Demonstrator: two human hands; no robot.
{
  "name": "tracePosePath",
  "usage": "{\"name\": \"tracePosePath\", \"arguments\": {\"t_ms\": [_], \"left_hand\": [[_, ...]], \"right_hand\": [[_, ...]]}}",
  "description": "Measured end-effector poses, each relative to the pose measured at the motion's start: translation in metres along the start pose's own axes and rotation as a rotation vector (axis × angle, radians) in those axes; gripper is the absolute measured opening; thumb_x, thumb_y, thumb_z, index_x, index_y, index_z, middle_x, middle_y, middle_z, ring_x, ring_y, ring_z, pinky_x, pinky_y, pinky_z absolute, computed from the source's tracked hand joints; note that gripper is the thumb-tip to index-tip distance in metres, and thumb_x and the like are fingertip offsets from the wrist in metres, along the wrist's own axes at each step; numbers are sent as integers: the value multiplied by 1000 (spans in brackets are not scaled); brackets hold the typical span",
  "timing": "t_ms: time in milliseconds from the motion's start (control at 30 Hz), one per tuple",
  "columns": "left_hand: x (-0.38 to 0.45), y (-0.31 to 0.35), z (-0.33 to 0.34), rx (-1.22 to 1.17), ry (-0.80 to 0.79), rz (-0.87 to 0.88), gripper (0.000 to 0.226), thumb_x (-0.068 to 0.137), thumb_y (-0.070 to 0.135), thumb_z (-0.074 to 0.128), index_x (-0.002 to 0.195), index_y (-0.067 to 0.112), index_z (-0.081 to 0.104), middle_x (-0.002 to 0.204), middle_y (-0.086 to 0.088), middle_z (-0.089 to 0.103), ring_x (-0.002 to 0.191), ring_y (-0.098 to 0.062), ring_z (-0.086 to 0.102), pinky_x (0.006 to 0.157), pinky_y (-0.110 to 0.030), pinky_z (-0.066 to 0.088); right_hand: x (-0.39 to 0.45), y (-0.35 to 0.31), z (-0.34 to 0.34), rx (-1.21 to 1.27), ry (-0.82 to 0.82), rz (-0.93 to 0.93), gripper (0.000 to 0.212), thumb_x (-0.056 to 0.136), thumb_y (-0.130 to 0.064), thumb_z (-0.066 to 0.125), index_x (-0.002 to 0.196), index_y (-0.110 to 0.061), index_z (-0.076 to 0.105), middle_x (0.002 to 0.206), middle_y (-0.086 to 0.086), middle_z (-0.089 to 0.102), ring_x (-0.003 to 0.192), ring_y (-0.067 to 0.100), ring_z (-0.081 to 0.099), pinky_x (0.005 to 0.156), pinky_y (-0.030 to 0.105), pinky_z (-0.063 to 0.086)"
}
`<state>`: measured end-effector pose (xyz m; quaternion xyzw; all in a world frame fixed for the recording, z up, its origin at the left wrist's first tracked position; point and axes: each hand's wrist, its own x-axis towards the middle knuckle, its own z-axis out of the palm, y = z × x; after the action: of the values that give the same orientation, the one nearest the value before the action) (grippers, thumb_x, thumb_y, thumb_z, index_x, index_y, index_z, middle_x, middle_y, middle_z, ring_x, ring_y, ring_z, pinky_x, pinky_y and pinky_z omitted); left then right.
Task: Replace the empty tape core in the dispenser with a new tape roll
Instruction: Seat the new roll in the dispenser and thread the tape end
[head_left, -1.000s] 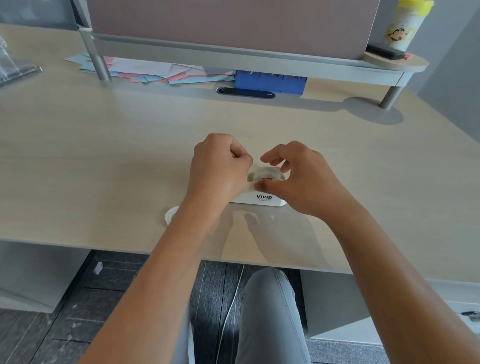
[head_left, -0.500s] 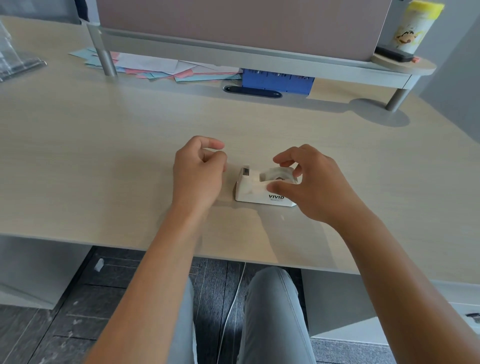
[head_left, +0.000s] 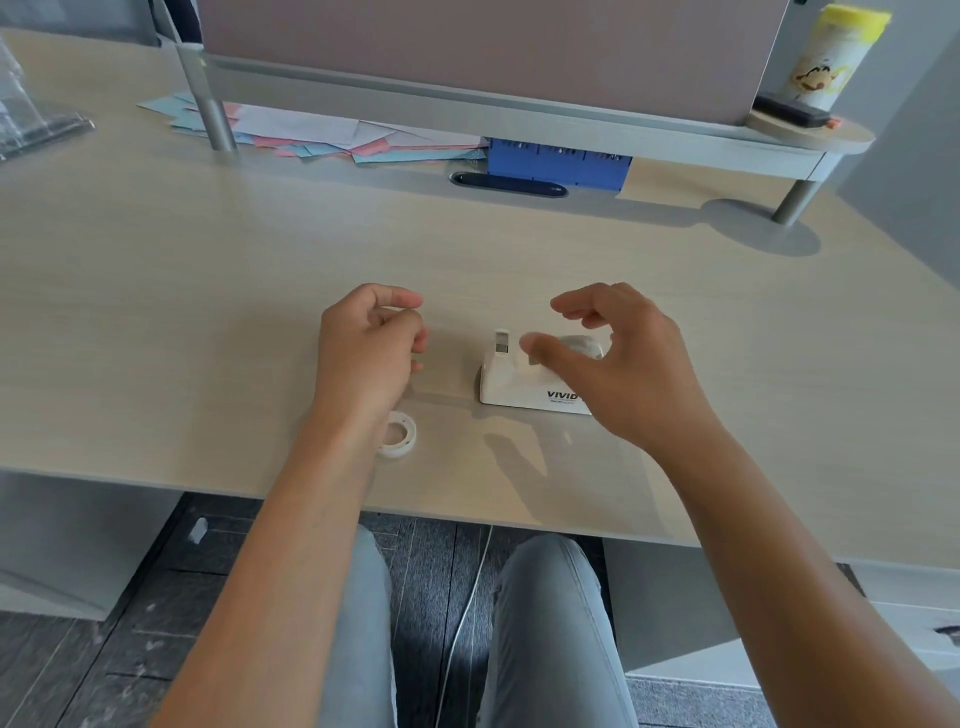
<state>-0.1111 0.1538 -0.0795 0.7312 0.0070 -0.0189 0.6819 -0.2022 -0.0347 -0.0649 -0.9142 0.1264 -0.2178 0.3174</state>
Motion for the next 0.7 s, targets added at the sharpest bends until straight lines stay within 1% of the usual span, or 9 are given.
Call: {"name": "tracePosePath", "arguments": {"t_ms": [100,200,267,400,467,533,667,700], "left_hand": [[1,-1,-2,34,-29,-31,25,92,0,55,109,6,71,83,-9,67,72,-19,61,63,-32,50],[3,-2,-3,54,-43,-50,25,91,-2,55,108,5,72,84,-11,67,71,-20,61,58,-30,48],[4,-4,-3,61,-44,-54,25,90,-2,55,106,6,72,80,-9,67,69,-19,61,56,-28,48],[6,-7,-4,64,-54,-73,24,90,-4,56,104,6,72,77,-8,66,63,-17,58,51,-25,47],[6,-8,-6,72,-58,-77,23,90,-5,56,104,5,72,76,-9,66,60,-17,57,48,-23,48],[6,-9,-7,92,-62,-74,23,89,-4,56,103,5,72,76,-10,68,58,-17,58,49,-23,50],[7,-13,-4,146,-64,-54,28,89,-4,52,96,12,74,77,-7,72,60,-17,62,64,-31,54],[7,-15,-3,157,-57,-43,30,89,-3,50,95,15,73,79,-6,72,63,-19,63,68,-33,55]], "right_hand": [[4,-8,13,60,53,56,43,90,-48,74,123,-21,72,122,-6,69,117,13,62,94,26,45],[9,-13,25,63,26,118,45,89,-49,74,123,-21,71,124,-5,69,119,14,62,101,35,50],[10,-13,33,51,19,135,46,86,-52,75,121,-22,72,122,-5,71,118,15,63,103,42,51],[12,-14,38,55,12,162,44,81,-53,77,117,-27,71,118,-9,72,114,14,64,104,47,50],[13,-14,37,75,-10,175,42,82,-50,79,117,-28,71,116,-11,72,114,12,63,105,47,49],[14,-14,35,94,-31,183,39,84,-46,79,118,-28,70,117,-12,71,116,11,62,105,45,49],[11,-12,30,182,-44,175,33,92,-33,75,123,-24,70,122,-13,69,121,9,60,101,40,53],[10,-10,28,219,-27,176,31,94,-31,73,123,-24,70,124,-13,69,122,9,60,98,35,54]]}}
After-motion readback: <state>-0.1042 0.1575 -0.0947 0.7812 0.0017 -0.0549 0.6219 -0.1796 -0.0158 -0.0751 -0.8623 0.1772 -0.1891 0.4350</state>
